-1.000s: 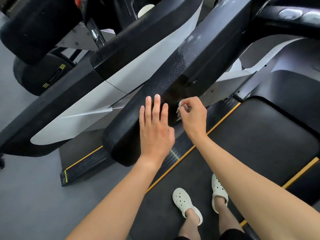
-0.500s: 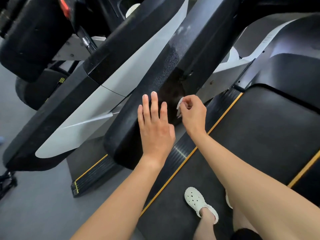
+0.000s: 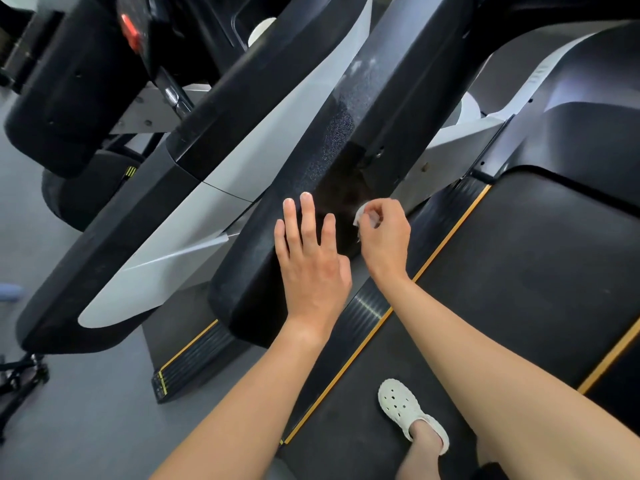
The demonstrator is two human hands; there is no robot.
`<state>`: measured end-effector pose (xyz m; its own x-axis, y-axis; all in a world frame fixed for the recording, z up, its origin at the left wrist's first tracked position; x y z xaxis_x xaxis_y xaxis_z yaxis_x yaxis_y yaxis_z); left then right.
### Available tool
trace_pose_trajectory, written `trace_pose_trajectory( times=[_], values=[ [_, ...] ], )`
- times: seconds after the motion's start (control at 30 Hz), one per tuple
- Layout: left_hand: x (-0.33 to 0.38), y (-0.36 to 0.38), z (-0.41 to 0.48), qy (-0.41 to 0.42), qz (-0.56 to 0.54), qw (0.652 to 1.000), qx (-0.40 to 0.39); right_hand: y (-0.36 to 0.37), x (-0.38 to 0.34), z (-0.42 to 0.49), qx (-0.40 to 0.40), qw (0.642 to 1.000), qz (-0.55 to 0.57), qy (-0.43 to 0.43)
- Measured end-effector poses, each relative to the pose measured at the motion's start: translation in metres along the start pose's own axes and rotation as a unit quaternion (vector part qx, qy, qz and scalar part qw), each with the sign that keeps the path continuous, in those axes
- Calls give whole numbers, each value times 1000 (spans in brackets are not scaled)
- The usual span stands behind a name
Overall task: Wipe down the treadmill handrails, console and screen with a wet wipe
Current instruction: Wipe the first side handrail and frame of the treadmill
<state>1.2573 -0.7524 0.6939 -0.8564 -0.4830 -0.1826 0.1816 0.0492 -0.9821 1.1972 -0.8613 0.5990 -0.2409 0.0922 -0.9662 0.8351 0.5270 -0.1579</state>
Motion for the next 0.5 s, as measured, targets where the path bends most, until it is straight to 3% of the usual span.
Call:
trace_pose_trajectory(
  times=[0.1, 0.17, 0.37, 0.5],
  values=[
    [0, 1, 0, -2, 1, 1000, 6, -2, -19, -9, 64, 993, -9, -103],
    [2, 2, 1, -4, 4, 1000, 7, 3, -12, -8, 71, 991, -28, -110],
    [10, -5, 4, -11, -4, 1000, 12, 11, 53, 10, -24, 995, -11, 100],
    [21, -11, 18, 21, 1, 1000, 8, 1, 38, 10, 45, 992, 83, 89]
  ],
)
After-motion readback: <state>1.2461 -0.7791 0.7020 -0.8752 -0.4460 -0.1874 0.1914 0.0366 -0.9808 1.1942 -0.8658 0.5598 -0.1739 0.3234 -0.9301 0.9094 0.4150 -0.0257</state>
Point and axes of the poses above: each hand's wrist, its own z-axis towards the middle knuckle, its own y-axis out of the palm, x = y × z, the point moved 7 cm from there along z, towards the middle knuckle, and after that the axes turned 13 degrees about -x, right-handed, at the moved point
